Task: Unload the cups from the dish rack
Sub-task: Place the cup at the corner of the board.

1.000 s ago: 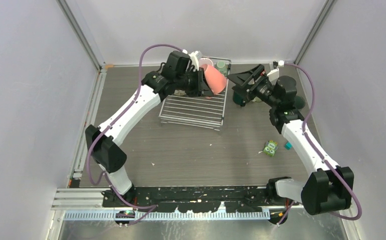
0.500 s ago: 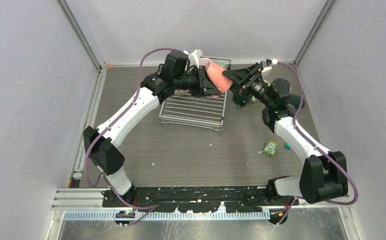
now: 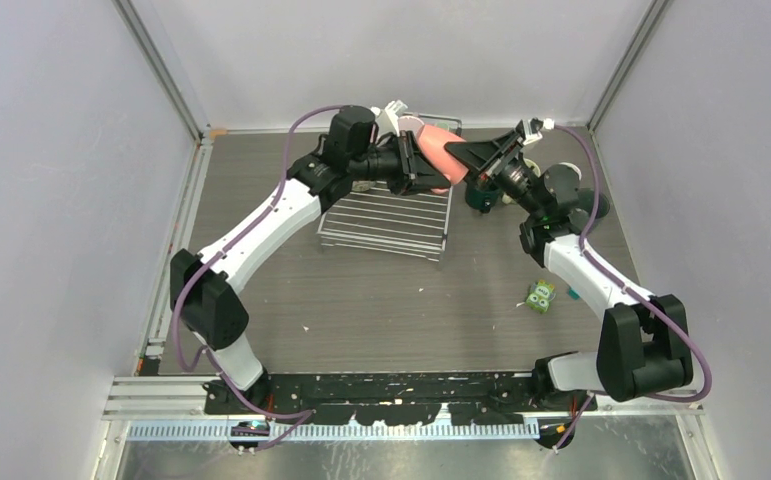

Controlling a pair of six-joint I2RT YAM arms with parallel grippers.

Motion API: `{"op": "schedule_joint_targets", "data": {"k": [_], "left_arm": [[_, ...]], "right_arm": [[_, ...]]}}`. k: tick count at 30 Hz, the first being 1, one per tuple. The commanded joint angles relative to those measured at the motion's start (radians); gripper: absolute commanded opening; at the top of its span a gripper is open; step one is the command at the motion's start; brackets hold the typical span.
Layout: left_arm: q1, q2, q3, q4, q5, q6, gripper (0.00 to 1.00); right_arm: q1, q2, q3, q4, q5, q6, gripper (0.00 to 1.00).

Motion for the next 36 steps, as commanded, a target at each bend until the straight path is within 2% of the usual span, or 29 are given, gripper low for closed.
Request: {"op": "schedule_joint_targets", "data": {"k": [1, 5, 6, 12, 15, 17, 20, 26, 28, 32, 36], "left_arm": [[-0.003, -0.051, -0.010, 0.197, 0.072, -0.065, 0.00], [-0.003, -0.061, -0.047, 0.247, 0.082, -0.106, 0.00], [-0.004, -0.065, -0.057, 0.256, 0.084, -0.111, 0.06], [-0.004, -0.103, -0.167, 0.306, 0.087, -0.117, 0.63], [-0.004, -0.134, -0.225, 0.310, 0.081, -0.096, 0.78], [-0.003, -0.159, -0.253, 0.273, 0.069, -0.056, 0.94], [-0.004, -0.213, -0.284, 0.175, 0.031, 0.029, 0.99], [-0.004, -0.311, -0.298, -0.056, -0.084, 0.226, 1.00], [-0.004, -0.341, -0.295, -0.122, -0.118, 0.277, 1.00], [-0.004, -0.386, -0.284, -0.193, -0.152, 0.344, 1.00], [-0.003, -0.421, -0.282, -0.226, -0.163, 0.381, 1.00]], "right_arm": [[0.011, -0.003, 0.007, 0.120, -0.009, 0.034, 0.33], [0.011, -0.014, 0.007, 0.115, -0.002, 0.027, 0.09], [0.010, -0.017, 0.008, 0.108, 0.001, 0.022, 0.02], [0.012, -0.074, 0.020, 0.006, 0.035, -0.052, 0.01], [0.012, -0.111, 0.046, -0.100, 0.056, -0.114, 0.01], [0.012, -0.137, 0.082, -0.227, 0.072, -0.180, 0.01], [0.012, -0.173, 0.155, -0.489, 0.116, -0.315, 0.01], [0.011, -0.166, 0.361, -1.121, 0.273, -0.622, 0.01], [0.011, -0.150, 0.420, -1.273, 0.360, -0.684, 0.01], [0.010, -0.106, 0.489, -1.471, 0.515, -0.785, 0.01], [-0.003, -0.038, 0.548, -1.582, 0.593, -0.863, 0.01]]}}
